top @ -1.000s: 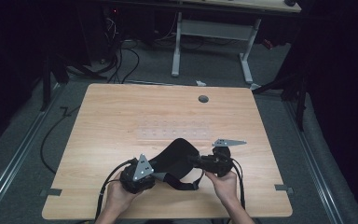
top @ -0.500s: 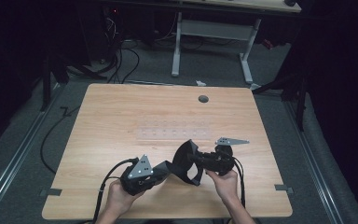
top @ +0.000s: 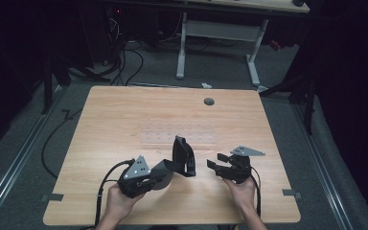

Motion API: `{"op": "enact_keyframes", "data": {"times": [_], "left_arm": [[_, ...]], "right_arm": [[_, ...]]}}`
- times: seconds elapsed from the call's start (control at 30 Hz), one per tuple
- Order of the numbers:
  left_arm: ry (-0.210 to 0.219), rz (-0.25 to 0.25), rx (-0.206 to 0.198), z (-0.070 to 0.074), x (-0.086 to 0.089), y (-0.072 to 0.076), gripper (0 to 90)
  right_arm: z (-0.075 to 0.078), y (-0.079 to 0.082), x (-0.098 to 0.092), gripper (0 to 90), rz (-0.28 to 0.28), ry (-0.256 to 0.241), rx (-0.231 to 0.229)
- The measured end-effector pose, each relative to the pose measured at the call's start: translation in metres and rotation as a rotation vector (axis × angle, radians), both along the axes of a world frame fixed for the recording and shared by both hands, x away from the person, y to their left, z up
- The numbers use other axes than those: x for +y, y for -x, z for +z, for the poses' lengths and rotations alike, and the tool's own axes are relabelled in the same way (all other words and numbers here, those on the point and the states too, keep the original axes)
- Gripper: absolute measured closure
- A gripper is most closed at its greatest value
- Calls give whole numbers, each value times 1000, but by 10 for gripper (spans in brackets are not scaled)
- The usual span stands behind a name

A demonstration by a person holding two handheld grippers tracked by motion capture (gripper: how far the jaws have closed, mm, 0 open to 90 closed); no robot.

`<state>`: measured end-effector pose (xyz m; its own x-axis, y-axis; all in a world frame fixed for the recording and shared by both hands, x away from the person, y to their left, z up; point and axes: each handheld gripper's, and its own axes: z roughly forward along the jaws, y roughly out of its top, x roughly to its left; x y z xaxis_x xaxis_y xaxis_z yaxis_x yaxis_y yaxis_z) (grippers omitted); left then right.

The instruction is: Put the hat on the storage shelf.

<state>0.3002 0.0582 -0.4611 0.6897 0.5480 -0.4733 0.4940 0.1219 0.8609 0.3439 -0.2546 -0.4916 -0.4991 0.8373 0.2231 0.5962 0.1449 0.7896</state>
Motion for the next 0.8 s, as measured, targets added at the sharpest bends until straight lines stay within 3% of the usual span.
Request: {"op": "enact_keyframes", "data": {"times": [0.03, 0.07, 0.1, 0.2, 0.33, 0.53, 0.8], "left_arm": [[0, 0, 0, 0, 0, 0, 865], [8, 7, 5, 1, 2, -1, 865], [8, 7, 5, 1, 2, -1, 865], [16, 19, 12, 2, 4, -3, 865], [24, 33, 12, 4, 8, -4, 865], [56, 65, 9, 9, 15, -8, 864], [87, 112, 11, 14, 24, -16, 865]], "right_arm": [[0, 0, 0, 400, 0, 0, 0], [-6, 0, -3, 397, -35, 63, -8], [-8, -1, -4, 395, -51, 90, -10], [-14, -2, -9, 394, -80, 118, -2], [-21, -4, -18, 380, -150, 203, -2], [-25, -4, -29, 361, -209, 255, -4], [-34, -6, -34, 347, -234, 295, 21]]}}
